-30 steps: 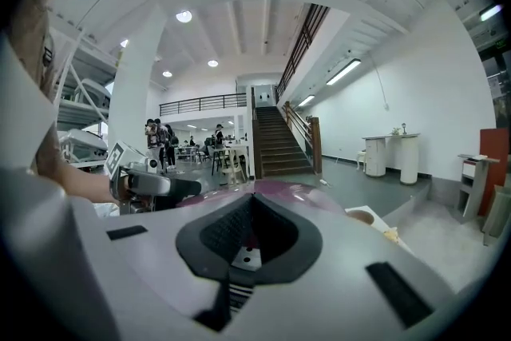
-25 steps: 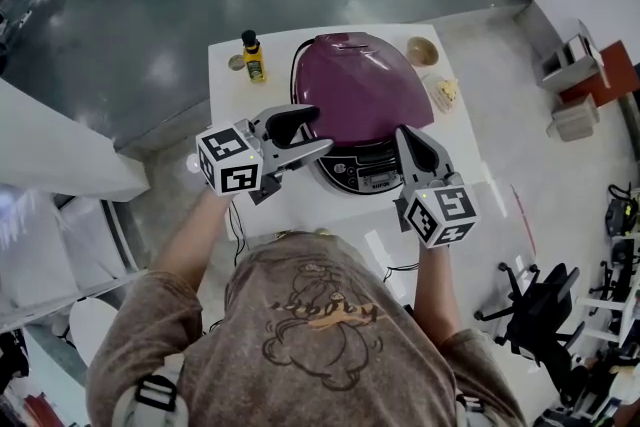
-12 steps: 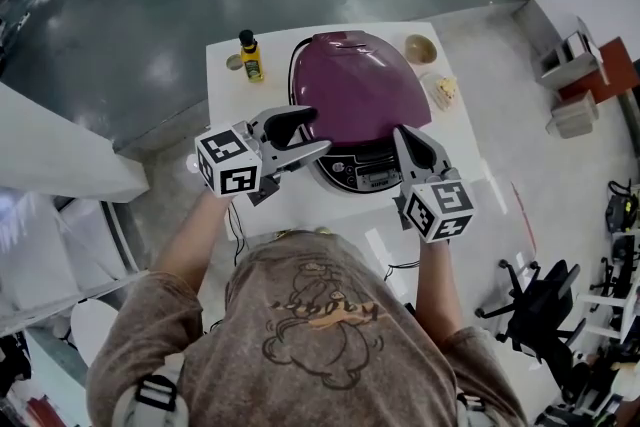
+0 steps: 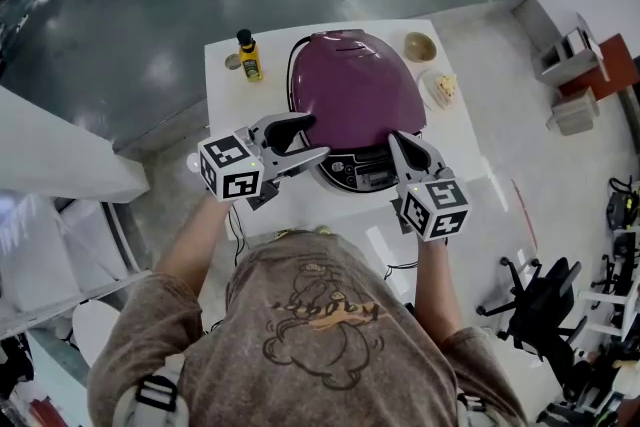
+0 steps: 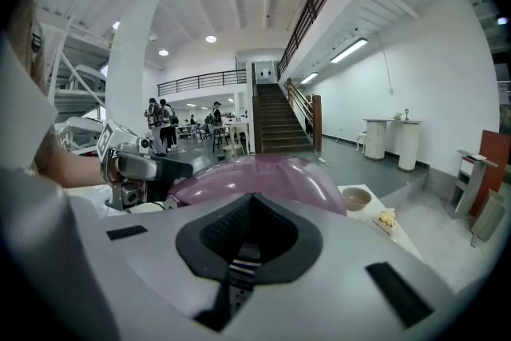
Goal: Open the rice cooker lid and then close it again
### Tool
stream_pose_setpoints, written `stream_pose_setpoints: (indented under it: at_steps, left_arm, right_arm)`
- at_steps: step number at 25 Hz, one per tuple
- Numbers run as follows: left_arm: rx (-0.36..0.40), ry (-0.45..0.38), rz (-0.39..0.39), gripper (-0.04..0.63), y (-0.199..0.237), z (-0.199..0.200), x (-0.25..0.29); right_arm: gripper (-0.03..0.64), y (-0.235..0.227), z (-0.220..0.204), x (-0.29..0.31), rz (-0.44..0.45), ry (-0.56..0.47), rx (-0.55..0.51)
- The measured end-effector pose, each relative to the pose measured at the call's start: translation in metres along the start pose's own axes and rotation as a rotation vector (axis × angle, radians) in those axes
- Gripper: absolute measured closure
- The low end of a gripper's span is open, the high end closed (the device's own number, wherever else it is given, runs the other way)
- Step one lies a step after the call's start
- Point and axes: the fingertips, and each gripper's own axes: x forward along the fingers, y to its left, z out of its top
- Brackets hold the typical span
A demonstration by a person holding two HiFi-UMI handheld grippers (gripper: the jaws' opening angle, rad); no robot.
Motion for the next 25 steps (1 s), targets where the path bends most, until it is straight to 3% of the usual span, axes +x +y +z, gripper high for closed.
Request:
stream_pose_setpoints:
  at_steps: [25]
  left_arm:
    - [0.006, 0.061, 0.007, 0.314, -0.003, -0.022, 0.010]
  right_arm:
    - [0.615, -0.001, -0.025, 0.010, 0.040, 0.172, 0.008]
